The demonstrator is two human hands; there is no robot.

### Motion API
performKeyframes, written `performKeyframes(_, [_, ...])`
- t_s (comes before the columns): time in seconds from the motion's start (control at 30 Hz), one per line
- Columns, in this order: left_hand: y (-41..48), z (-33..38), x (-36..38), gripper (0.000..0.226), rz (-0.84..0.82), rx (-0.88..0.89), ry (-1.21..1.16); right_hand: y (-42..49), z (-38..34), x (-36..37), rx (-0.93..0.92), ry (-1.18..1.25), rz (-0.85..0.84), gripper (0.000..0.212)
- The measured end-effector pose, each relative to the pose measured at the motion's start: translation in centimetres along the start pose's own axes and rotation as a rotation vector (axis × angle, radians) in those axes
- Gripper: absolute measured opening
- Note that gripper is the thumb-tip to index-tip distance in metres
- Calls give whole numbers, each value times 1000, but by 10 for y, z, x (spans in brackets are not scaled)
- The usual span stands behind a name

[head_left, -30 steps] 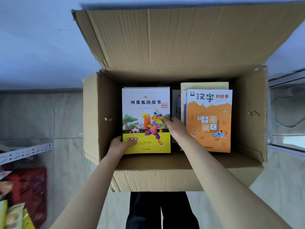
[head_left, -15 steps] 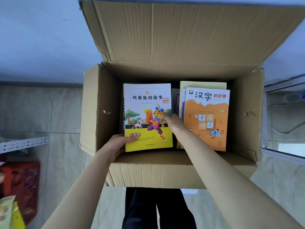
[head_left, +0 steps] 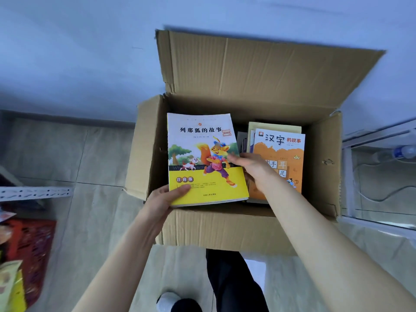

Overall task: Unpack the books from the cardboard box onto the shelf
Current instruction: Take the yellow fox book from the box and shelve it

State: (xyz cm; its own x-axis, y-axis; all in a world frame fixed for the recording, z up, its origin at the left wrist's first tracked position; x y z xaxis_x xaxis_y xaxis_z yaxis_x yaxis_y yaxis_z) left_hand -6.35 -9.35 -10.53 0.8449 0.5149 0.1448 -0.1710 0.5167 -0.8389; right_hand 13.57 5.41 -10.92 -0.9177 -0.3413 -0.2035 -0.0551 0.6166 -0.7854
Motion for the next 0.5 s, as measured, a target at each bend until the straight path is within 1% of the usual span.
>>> performKeyframes(0.13, [-67, 20, -29, 47, -3, 150, -56, -73, -39, 16, -159, 63, -38, 20])
performKeyframes(0.27, [-157, 56, -75, 45, 31, 307, -43, -166, -89, 53, -277, 90, -120, 37])
performKeyframes(0.3, [-186, 65, -92, 42, 50, 344, -42, -194, -103, 67, -312, 93, -151, 36])
performKeyframes(0.43, [-296, 101, -164, 40, 127, 499, -45, -298, -159, 135, -458, 94, -275, 23])
performKeyframes(0.5, [-356, 112, -205, 36, 175, 582, -91, -362, -187, 175, -546, 79, -355, 23])
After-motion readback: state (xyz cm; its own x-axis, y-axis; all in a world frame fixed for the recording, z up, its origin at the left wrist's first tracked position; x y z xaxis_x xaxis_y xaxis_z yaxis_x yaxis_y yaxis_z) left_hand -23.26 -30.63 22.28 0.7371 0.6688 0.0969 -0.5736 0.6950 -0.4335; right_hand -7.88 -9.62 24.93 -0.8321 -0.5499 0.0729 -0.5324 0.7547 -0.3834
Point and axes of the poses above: each hand's wrist, its own y-axis towards the middle knuckle, its own x-axis out of the palm, z = x × y, the point moved 1 cm from there along y, towards the middle knuckle, and after that the axes turned 5 degrees about z, right-handed, at the moved point
